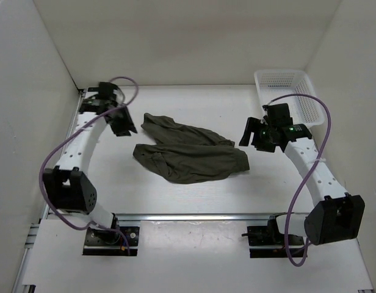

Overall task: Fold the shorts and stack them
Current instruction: Flatten the shorts out

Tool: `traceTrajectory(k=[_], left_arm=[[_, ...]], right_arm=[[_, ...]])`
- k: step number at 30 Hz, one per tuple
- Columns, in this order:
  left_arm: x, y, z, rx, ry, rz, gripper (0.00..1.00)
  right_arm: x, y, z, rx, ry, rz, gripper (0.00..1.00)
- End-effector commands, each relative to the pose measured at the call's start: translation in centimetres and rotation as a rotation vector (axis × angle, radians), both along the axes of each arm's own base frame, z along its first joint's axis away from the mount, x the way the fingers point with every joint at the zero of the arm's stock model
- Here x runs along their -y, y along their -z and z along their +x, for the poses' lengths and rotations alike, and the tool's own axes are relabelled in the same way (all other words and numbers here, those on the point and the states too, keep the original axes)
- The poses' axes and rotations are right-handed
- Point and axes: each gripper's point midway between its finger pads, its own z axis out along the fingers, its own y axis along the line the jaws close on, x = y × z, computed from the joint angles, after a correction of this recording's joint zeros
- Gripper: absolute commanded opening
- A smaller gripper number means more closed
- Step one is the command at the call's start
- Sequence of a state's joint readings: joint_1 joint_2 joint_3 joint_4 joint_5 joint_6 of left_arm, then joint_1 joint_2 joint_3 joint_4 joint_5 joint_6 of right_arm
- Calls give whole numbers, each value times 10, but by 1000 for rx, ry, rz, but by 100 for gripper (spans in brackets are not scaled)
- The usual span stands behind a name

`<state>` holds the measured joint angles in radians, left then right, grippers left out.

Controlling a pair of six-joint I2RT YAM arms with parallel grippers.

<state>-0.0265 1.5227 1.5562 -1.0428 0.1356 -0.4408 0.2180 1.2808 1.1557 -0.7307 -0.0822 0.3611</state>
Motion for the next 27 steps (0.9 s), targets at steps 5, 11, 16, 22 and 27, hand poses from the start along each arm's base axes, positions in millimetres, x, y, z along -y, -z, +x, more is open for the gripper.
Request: traceTrajectory(k=[5,11,16,22,27], left_arm=[[91,99,-24,-233,121,127,72],[106,148,-25,-322,111,244,80],[98,161,-18,-328,66,301,71],[95,165,-13,-326,36,319,42],[92,162,-16,-336,33,333,11]], right_arm=[[4,41,-38,-143,70,72,78],[9,38,-49,-124,104,84,78],[12,41,-55,-137,103,68,78],[12,39,-55,-128,103,70,78],[16,41,-57,-135,114,51,78]])
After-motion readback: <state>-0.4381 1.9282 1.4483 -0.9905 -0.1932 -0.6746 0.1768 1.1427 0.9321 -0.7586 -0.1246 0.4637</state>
